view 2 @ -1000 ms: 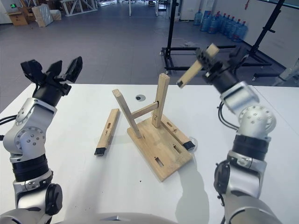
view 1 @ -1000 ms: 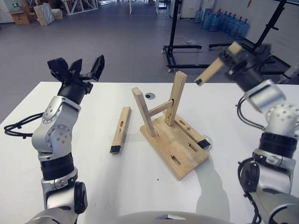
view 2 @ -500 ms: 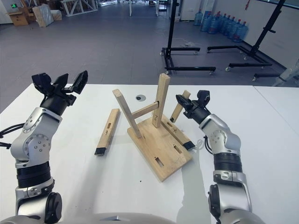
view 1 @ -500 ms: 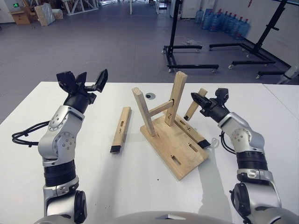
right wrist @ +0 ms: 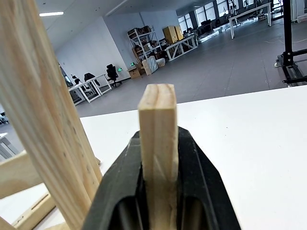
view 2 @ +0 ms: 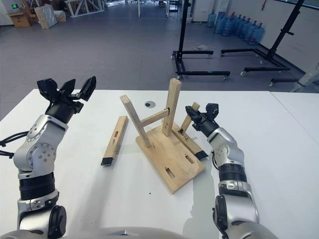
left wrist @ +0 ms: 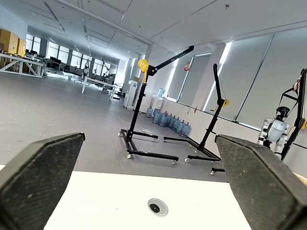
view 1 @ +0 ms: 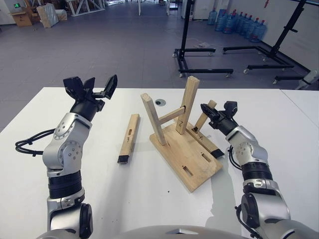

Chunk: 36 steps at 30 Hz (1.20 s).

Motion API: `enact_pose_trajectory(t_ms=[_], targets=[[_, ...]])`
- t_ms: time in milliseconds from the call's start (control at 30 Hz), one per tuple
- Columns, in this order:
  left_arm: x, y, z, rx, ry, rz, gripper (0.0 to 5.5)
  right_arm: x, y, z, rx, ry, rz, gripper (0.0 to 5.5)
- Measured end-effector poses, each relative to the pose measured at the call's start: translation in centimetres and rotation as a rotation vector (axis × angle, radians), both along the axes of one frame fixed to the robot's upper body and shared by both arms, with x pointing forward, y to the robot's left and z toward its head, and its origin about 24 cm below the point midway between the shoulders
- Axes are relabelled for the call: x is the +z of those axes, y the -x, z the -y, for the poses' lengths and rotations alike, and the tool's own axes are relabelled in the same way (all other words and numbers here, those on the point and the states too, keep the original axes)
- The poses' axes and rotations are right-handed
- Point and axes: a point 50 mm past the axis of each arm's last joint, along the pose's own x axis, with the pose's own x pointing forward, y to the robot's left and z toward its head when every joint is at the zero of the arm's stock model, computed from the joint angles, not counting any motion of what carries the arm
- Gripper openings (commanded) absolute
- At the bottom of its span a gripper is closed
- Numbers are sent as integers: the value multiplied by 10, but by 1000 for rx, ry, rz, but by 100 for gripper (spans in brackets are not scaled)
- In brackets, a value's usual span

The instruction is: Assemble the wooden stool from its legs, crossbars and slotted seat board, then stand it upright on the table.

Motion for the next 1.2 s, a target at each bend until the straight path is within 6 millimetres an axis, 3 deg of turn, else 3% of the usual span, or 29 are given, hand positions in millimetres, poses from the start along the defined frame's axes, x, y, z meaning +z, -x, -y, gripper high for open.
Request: enact_pose_trajectory(t_ms=[600, 767, 1200], targets=[[-1, -1, 0, -5, -2, -3, 497, -9, -4, -4, 28, 51, -19, 39], [-1, -1, 2, -14, -15, 1, 497, -8, -4, -5, 26, 140, 33, 39], [-1, -1, 5, -27, -29, 12, 497, -27, 19, -12, 15, 271, 170, 39]])
